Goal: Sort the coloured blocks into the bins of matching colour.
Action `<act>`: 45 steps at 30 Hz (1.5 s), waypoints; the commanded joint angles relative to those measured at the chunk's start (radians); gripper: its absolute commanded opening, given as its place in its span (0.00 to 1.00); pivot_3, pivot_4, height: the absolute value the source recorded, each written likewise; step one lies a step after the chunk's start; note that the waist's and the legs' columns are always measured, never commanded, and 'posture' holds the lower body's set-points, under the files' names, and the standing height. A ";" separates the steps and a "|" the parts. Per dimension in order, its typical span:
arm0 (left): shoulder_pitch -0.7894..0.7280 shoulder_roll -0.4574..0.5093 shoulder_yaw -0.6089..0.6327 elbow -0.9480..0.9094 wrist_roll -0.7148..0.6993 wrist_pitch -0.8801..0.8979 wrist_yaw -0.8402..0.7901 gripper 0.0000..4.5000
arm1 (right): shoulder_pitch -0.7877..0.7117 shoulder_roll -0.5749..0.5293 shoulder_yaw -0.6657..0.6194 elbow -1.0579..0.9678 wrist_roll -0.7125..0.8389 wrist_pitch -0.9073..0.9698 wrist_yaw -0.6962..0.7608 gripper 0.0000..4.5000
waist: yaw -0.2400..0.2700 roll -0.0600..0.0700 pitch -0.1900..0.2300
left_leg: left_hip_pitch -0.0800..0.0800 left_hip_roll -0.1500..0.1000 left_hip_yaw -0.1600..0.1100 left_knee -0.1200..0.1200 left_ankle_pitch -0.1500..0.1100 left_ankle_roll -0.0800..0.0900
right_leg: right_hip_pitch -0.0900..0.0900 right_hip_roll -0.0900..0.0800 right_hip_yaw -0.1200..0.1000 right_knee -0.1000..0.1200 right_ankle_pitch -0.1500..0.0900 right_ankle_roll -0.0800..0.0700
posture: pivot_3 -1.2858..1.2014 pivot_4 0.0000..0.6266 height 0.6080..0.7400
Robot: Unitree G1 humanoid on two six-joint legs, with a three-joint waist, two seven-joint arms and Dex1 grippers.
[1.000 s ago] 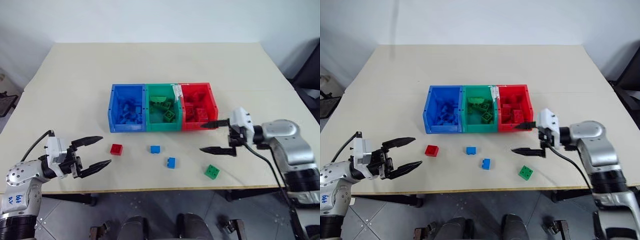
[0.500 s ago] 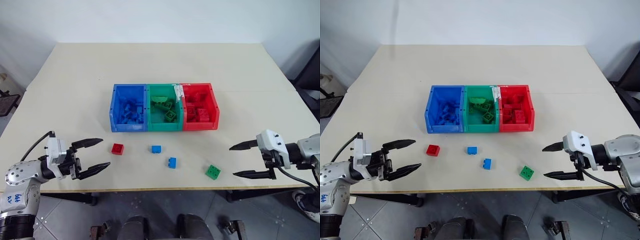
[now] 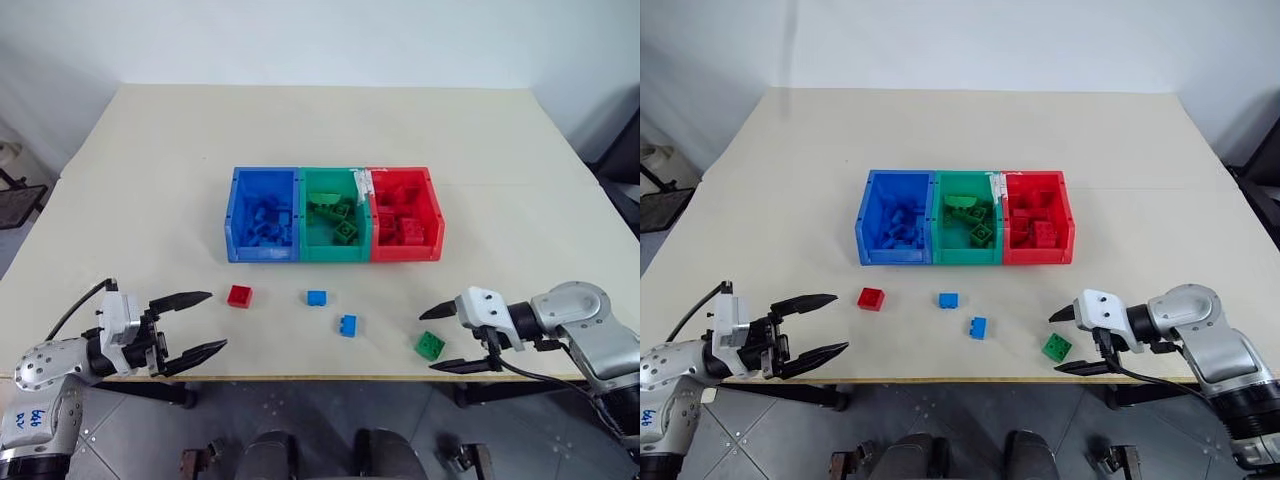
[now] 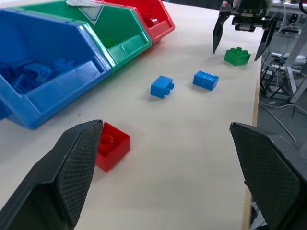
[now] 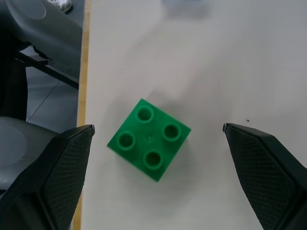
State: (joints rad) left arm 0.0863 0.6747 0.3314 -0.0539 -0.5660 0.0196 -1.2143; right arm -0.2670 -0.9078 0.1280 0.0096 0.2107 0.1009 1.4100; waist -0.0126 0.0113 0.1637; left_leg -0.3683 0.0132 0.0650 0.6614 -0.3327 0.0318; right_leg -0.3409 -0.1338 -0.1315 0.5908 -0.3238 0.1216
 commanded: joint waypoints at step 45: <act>-0.110 -0.017 0.003 0.066 -0.001 -0.073 0.027 1.00 | -0.770 0.499 0.012 0.627 -0.104 -0.124 -0.378 0.99 | -0.019 0.000 0.000 | -0.001 -0.002 -0.002 0.001 0.000 0.000 | -0.007 0.004 -0.001 0.016 0.000 0.000 | 0.52 0.24 1.00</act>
State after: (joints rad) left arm -0.0308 0.6479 0.3092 0.0195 -0.5646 -0.0361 -1.1907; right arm -1.0129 -0.3869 0.1753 0.6819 0.0829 -0.0023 1.0118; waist -0.0315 0.0116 0.1639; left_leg -0.3692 0.0111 0.0628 0.6625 -0.3328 0.0318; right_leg -0.3474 -0.1301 -0.1322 0.6070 -0.3238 0.1217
